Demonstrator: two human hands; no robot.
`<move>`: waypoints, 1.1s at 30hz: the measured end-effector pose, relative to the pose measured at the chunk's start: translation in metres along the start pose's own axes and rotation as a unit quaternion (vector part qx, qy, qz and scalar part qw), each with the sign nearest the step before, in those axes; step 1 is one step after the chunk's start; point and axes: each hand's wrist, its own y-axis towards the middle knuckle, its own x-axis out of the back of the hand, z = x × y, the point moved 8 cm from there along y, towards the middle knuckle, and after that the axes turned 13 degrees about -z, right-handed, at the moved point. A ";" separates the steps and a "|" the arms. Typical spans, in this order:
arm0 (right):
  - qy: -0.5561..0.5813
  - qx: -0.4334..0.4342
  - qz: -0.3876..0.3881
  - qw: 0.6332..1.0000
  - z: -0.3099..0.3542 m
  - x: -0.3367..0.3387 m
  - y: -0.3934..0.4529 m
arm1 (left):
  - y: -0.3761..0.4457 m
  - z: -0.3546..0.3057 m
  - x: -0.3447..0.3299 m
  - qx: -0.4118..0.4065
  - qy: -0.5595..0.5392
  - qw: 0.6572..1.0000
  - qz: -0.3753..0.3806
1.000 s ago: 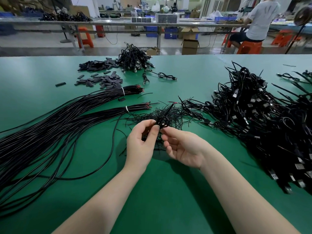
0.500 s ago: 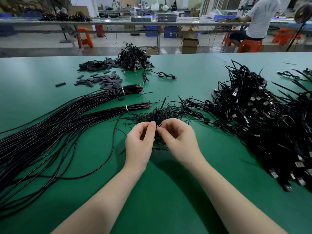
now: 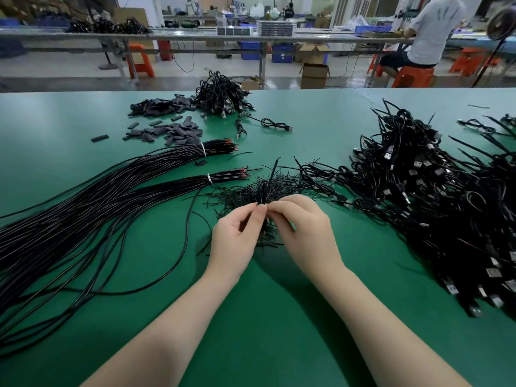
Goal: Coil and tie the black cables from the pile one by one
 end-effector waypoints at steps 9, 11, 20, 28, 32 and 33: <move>0.269 -0.391 0.122 0.872 -0.049 -0.023 -0.026 | -0.003 -0.004 -0.009 0.012 -0.033 0.997 0.075; 0.294 -0.372 0.141 0.869 -0.041 -0.026 -0.024 | -0.004 -0.003 -0.011 0.013 -0.037 0.995 0.093; 0.312 -0.392 0.043 0.864 -0.028 -0.008 0.002 | -0.013 -0.028 0.004 -0.163 0.104 0.980 -0.046; -0.279 -0.142 -0.024 0.949 -0.061 0.136 0.099 | -0.021 -0.038 0.004 -0.220 0.204 0.953 -0.034; -0.570 -0.161 0.013 0.806 -0.125 0.221 0.111 | -0.026 -0.044 0.002 -0.248 0.218 0.944 -0.023; -0.583 -0.217 0.064 0.780 -0.145 0.232 0.102 | -0.028 -0.044 0.001 -0.250 0.223 0.942 -0.021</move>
